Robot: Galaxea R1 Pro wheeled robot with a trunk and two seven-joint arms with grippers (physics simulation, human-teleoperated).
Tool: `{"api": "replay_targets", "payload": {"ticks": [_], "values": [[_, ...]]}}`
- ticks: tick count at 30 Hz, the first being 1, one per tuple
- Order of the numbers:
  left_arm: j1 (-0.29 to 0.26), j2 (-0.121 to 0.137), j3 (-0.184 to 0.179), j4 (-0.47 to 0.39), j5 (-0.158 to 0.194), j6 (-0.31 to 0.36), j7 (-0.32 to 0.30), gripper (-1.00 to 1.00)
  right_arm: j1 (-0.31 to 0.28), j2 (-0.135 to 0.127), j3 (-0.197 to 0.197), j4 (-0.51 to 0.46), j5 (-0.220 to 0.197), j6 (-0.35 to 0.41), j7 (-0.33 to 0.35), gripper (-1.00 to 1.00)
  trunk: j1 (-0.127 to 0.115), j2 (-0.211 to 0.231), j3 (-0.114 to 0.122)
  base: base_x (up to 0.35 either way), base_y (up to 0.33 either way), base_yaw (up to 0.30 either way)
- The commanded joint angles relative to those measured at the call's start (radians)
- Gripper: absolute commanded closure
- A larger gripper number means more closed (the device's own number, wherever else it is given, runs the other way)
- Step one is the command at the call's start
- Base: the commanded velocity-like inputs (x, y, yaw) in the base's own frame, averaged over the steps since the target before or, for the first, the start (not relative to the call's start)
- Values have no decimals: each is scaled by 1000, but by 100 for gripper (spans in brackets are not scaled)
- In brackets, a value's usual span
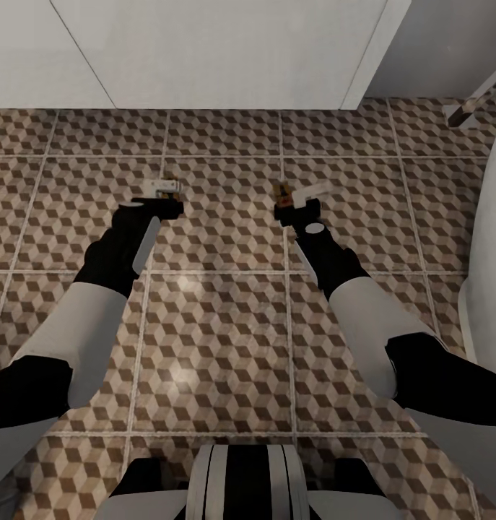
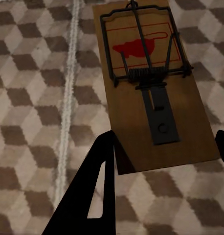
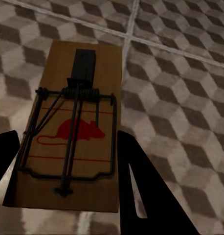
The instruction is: Take the four mousetraps from the cabinet in the bathroom and place them on the bathroom floor. Make sure all four end up on the same floor surface, and ensure that at least two of them are either under or directly next to the same bathroom sink.
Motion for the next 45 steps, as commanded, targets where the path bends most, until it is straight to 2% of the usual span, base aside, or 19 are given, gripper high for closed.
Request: {"api": "replay_targets", "payload": {"ticks": [1,4,11,17,23,45], "values": [[0,1,-2,-2,8,3,7,100,0,0,2,-1,9,9,15,100,0,0,0,0,0,0],[1,1,-2,-8,10,-4,5,100,0,0,1,-1,10,13,65,100,0,0,0,0,0,0],[24,0,-3,-38,11,-7,5,100,0,0,4,-2,13,5,80,100,0,0,0,0,0,0],[70,1,-3,-81,9,-7,6,100,0,-1,5,-3,13,4,38,100,0,0,0,0,0,0],[82,2,-3,-113,7,-7,7,100,0,0,5,-3,13,5,-27,100,0,0,0,0,0,0],[84,4,-3,-146,7,-6,9,100,0,0,5,-4,13,3,-37,100,5,-3,0,0,0,0]]}}
